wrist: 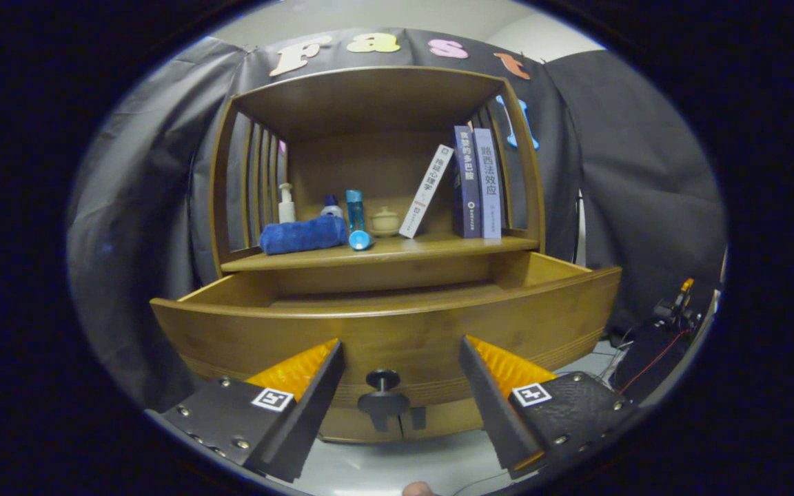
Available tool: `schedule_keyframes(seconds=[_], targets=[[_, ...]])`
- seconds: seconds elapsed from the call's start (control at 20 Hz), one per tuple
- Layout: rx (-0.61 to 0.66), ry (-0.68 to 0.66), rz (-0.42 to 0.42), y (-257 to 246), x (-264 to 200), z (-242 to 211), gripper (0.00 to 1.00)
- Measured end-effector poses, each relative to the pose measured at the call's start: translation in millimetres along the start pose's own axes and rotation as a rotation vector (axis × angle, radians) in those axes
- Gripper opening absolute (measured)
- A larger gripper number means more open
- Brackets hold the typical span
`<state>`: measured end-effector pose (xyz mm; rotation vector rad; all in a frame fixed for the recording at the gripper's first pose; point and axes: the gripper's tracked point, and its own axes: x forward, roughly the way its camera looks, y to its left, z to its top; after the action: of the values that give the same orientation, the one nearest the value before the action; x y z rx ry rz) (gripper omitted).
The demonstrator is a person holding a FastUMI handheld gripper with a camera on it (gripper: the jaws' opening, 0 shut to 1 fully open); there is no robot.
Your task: Pull open the drawer, take out the items inside it, and place them on the countertop above the cabinet.
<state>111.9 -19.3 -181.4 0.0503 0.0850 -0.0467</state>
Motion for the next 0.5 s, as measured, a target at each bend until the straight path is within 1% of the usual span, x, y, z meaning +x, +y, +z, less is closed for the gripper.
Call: schedule_keyframes(seconds=[0.05, 0.15, 0.25, 0.5], targets=[[0.034, -0.029, 0.026, 8, 6, 3, 1.00], [0.067, -0.055, 0.041, 11, 7, 9, 0.99], [0.066, -0.069, 0.044, 10, 12, 9, 0.99], [0.074, -0.078, 0.056, 13, 40, 12, 0.99]])
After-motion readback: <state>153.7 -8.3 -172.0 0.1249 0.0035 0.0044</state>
